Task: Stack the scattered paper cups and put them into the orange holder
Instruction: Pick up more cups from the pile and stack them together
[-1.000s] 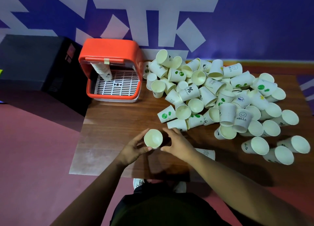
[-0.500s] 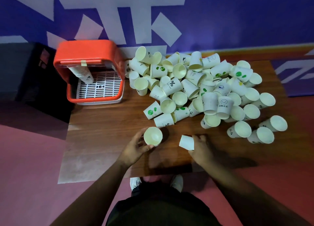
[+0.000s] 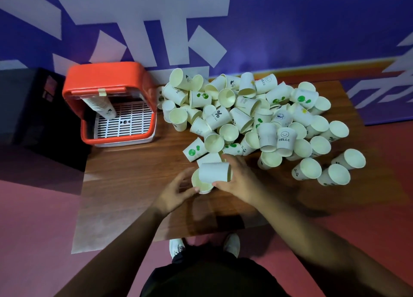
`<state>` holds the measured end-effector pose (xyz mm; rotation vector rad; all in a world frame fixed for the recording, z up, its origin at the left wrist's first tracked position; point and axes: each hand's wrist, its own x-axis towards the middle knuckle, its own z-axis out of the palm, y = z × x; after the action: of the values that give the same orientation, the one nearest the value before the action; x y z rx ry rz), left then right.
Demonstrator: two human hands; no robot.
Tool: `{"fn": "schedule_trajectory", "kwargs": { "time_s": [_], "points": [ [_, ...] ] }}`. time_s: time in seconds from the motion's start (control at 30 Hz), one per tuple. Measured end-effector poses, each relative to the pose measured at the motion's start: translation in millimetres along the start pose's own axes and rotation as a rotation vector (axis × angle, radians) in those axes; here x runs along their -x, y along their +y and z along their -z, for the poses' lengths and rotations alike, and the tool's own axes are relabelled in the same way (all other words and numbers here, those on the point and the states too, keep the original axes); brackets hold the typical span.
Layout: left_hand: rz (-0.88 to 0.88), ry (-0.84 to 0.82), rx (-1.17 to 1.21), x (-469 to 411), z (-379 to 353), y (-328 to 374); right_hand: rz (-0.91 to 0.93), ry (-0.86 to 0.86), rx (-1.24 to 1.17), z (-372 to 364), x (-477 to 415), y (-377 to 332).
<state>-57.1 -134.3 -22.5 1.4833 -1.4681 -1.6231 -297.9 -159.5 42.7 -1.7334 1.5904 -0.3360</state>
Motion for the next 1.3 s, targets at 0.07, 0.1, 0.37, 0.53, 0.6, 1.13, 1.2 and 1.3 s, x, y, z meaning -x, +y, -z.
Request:
{"fn": "schedule_trajectory", "kwargs": {
  "time_s": [0.07,0.1,0.37,0.53,0.6,1.13,1.2,1.3],
  "points": [
    [0.053,0.095,0.024,-1.7,8.6,0.3,0.052,0.004,0.09,-6.0,-3.8,-5.2],
    [0.064,0.14,0.005,-3.7,12.8,1.7,0.106,0.016,0.17,-10.3,-5.5,-7.5],
    [0.085,0.319,-0.324,-49.7,39.7,14.7,0.396,0.14,0.533,-38.0,-24.3,-23.4],
    [0.147,0.296,-0.443,-87.5,47.1,17.4,0.349,0.093,0.627,-38.1,-31.3,-12.9],
    [0.153,0.266,-0.467,-103.1,48.0,18.2,0.283,0.033,0.642,-41.0,-36.2,-5.6],
    [0.048,0.059,-0.609,-161.6,32.4,-13.0,0.355,0.027,0.544,-66.7,-38.8,10.2],
    [0.044,0.033,-0.607,-158.5,38.3,-19.8,0.381,0.035,0.511,-69.6,-41.1,9.8],
    [0.119,0.074,-0.577,-149.8,49.0,-26.4,0.378,0.01,0.448,-70.4,-45.9,9.0]
  ]
}}
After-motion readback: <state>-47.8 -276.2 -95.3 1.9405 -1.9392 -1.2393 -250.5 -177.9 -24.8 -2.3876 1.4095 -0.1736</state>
